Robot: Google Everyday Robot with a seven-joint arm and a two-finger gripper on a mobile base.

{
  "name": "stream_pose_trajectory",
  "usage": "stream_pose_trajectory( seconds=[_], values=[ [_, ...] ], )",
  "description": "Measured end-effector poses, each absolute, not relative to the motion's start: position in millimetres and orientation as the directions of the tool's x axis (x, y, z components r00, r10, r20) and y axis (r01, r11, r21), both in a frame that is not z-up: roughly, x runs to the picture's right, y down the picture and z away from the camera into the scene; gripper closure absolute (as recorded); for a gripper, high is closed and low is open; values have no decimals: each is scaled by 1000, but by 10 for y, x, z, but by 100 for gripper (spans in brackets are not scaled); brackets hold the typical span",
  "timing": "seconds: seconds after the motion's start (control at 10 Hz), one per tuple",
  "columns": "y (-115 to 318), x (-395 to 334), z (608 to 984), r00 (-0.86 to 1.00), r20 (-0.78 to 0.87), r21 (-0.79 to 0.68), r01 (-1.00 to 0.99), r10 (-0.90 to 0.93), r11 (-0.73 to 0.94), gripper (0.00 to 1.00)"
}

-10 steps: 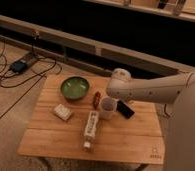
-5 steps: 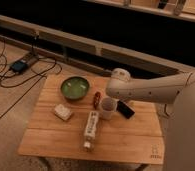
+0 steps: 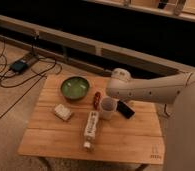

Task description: Place the eraser in the ceramic cup

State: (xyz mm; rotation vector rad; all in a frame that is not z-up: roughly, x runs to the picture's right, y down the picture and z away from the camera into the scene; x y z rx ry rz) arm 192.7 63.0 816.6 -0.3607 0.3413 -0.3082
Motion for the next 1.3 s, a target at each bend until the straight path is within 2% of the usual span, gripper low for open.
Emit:
stream_pose_trajectory(
  seconds=[0.3,0.4,0.6,1.0,1.3],
  values=[
    [633,2086,8309,884,-301,-396,226,-358,890,64],
    [629,2145,8328,881,-312,-397,219,-355,891,68],
    [648,2122,8323,878,-319,-400,218,-358,890,68],
    [663,2293,8480,863,-356,-401,206,-359,893,43],
    [632,2314,8526,853,-372,-405,206,-366,891,42]
  ],
)
